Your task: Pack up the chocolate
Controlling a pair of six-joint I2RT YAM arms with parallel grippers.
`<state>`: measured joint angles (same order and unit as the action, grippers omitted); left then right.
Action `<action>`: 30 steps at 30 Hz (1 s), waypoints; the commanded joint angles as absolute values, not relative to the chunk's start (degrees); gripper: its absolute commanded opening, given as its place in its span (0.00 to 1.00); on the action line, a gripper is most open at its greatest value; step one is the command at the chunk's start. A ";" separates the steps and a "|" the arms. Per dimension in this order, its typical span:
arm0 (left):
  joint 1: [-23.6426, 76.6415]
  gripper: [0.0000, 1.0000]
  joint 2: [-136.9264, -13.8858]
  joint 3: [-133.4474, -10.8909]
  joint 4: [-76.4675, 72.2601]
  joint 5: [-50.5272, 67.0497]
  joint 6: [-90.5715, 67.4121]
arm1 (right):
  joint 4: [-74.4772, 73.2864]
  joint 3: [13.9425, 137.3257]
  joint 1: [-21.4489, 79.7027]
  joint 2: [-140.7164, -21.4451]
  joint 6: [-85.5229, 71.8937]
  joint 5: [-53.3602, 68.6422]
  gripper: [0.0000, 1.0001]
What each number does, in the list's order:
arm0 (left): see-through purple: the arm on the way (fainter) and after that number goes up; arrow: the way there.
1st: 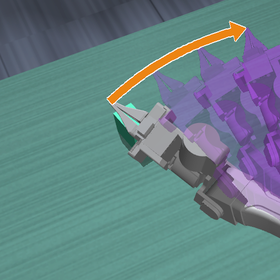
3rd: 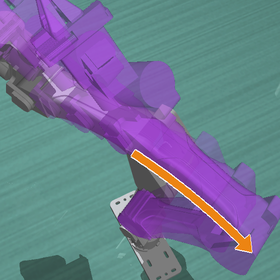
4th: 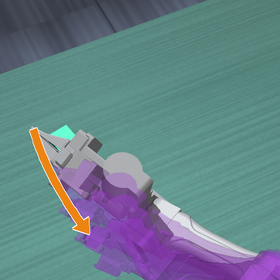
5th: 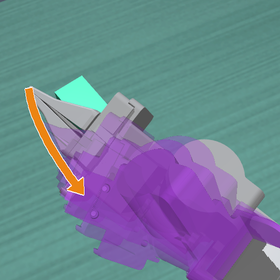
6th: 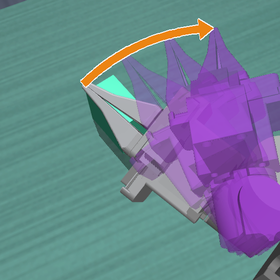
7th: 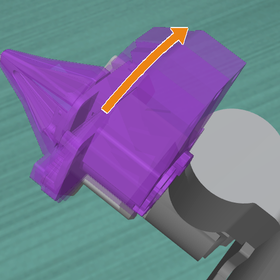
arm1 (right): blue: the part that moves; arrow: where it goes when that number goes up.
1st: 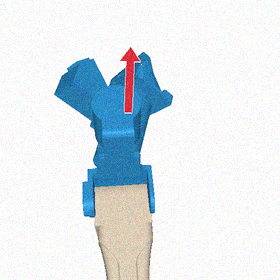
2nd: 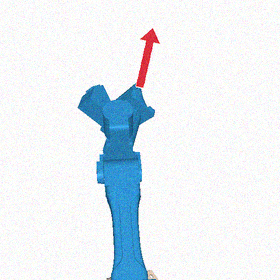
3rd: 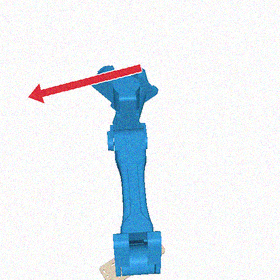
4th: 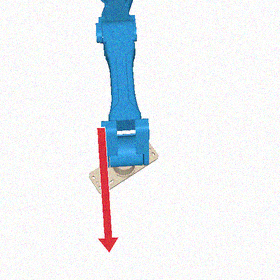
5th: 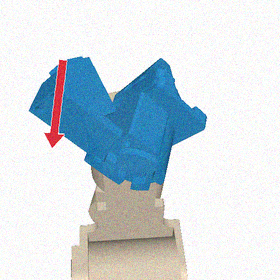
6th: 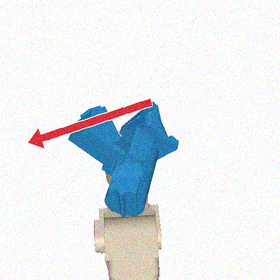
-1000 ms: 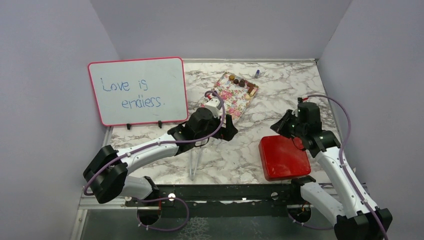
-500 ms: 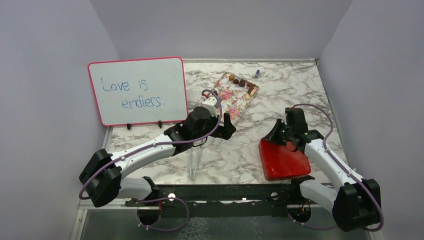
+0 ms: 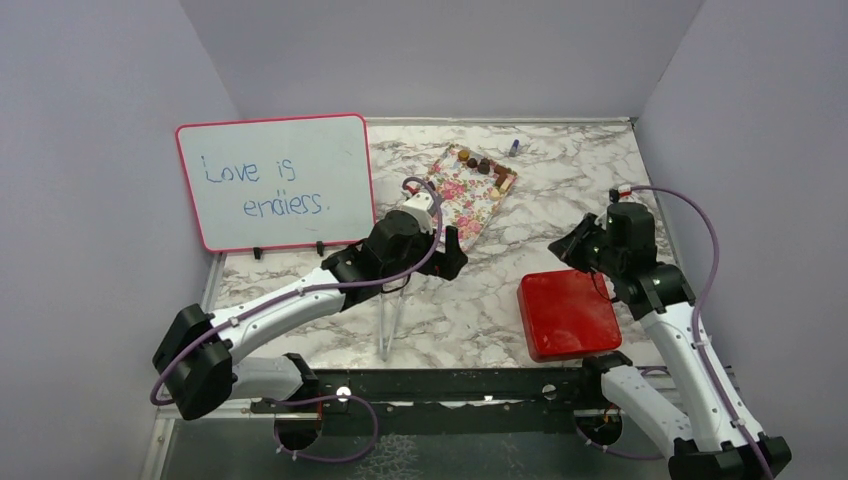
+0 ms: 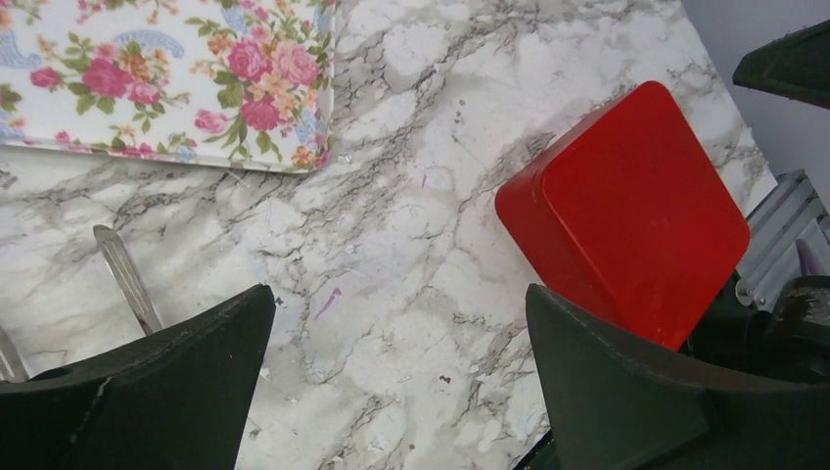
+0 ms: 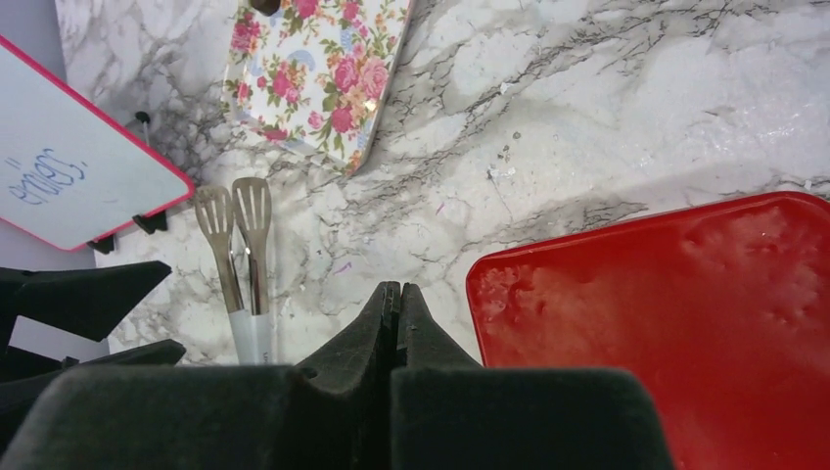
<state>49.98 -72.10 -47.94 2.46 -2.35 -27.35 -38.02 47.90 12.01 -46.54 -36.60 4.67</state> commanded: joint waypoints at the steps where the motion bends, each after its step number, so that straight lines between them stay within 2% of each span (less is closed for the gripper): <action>1: 50.01 0.99 -66.81 -52.41 6.27 -4.58 -24.39 | -42.21 51.40 12.13 -45.27 -34.51 4.17 0.03; 5: 50.01 0.99 -63.49 -54.02 8.22 -7.54 -23.28 | -46.32 54.60 12.13 -45.13 -31.45 4.53 0.10; 9: 50.01 0.99 -58.95 -53.45 8.53 -8.58 -21.13 | -47.44 52.16 12.13 -41.66 -31.61 3.50 0.21; 14: 50.02 0.99 -53.03 -52.28 10.81 -13.16 -16.11 | -48.69 50.28 12.13 -37.66 -30.10 3.66 0.51; 17: 50.02 0.99 -49.49 -50.54 11.53 -15.24 -15.70 | -50.73 51.86 12.13 -36.87 -29.77 2.48 0.62; 21: 50.02 0.99 -44.92 -48.17 12.05 -15.12 -14.99 | -51.82 54.20 12.13 -36.19 -28.98 1.34 0.95; 22: 50.02 0.99 -44.23 -47.87 12.15 -15.18 -14.80 | -51.65 54.60 12.13 -36.13 -28.84 1.05 0.99; 30: 50.02 0.99 -42.86 -46.55 10.34 -11.81 -17.57 | -49.31 57.39 12.13 -34.29 -25.78 0.51 1.00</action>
